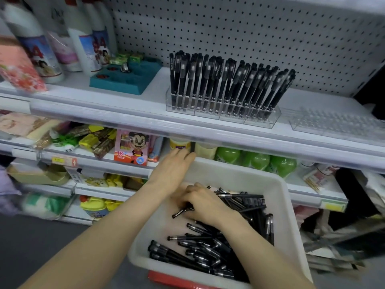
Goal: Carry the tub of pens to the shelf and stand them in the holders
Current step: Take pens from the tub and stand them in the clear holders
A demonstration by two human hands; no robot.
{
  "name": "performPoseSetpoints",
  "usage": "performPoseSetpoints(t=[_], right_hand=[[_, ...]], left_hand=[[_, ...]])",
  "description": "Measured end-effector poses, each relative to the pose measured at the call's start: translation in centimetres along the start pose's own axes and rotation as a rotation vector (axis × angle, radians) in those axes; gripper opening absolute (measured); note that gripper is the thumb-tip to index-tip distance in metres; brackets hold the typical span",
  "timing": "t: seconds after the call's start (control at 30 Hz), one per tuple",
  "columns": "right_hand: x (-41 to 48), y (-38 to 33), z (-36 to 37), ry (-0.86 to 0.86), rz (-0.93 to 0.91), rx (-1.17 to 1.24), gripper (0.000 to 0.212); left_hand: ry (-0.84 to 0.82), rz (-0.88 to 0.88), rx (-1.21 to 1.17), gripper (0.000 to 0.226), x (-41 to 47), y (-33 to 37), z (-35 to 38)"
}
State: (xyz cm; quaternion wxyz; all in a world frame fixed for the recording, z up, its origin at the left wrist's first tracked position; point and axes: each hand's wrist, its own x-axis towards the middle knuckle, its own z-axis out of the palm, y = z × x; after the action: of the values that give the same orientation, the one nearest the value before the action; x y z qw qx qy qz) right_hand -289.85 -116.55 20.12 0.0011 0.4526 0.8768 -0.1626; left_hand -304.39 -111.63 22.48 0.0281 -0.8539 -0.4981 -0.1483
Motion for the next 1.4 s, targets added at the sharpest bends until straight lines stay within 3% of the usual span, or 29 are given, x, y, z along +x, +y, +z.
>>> performPoseSetpoints(t=[0.13,0.3,0.37,0.57,0.77,0.9,1.13,1.27,1.4], right_hand=[[-0.2,0.1,-0.1,-0.005,-0.050,0.031,0.017],[-1.7,0.5,-4.2,0.076,-0.011,0.407,0.013],[-2.3,1.0,-6.4,0.178,0.029,0.564,0.009],[-2.3,2.8,-14.1,0.608,0.121,0.797,0.006],[0.4,1.8,-20.4,0.964,0.078,0.763,0.003],[3.2,0.9,-22.4,1.102,0.071,0.717,0.006],[7.1,1.3,-22.3,1.154,0.118,0.563,0.006],[8.5,1.7,-21.8,1.052,0.183,0.413,0.019],[9.1,1.6,-21.8,0.998,0.208,0.339,0.018]], left_hand=[[-0.004,0.000,0.003,0.058,0.1,0.0,0.1],[-0.034,0.002,-0.042,0.063,0.0,-0.2,-0.1],[-0.028,-0.007,-0.105,0.066,0.0,-0.2,-0.3],[0.191,0.022,-0.134,0.046,1.2,-1.2,-3.0],[0.406,-0.094,-0.067,0.056,4.6,-3.5,-7.9],[0.400,-0.071,0.014,0.060,6.3,-5.4,-8.2],[0.397,-0.083,0.011,0.067,7.1,-6.0,-7.5],[0.402,-0.094,0.006,0.066,7.2,-6.1,-7.1],[0.418,-0.092,-0.004,0.064,7.2,-6.1,-6.9]])
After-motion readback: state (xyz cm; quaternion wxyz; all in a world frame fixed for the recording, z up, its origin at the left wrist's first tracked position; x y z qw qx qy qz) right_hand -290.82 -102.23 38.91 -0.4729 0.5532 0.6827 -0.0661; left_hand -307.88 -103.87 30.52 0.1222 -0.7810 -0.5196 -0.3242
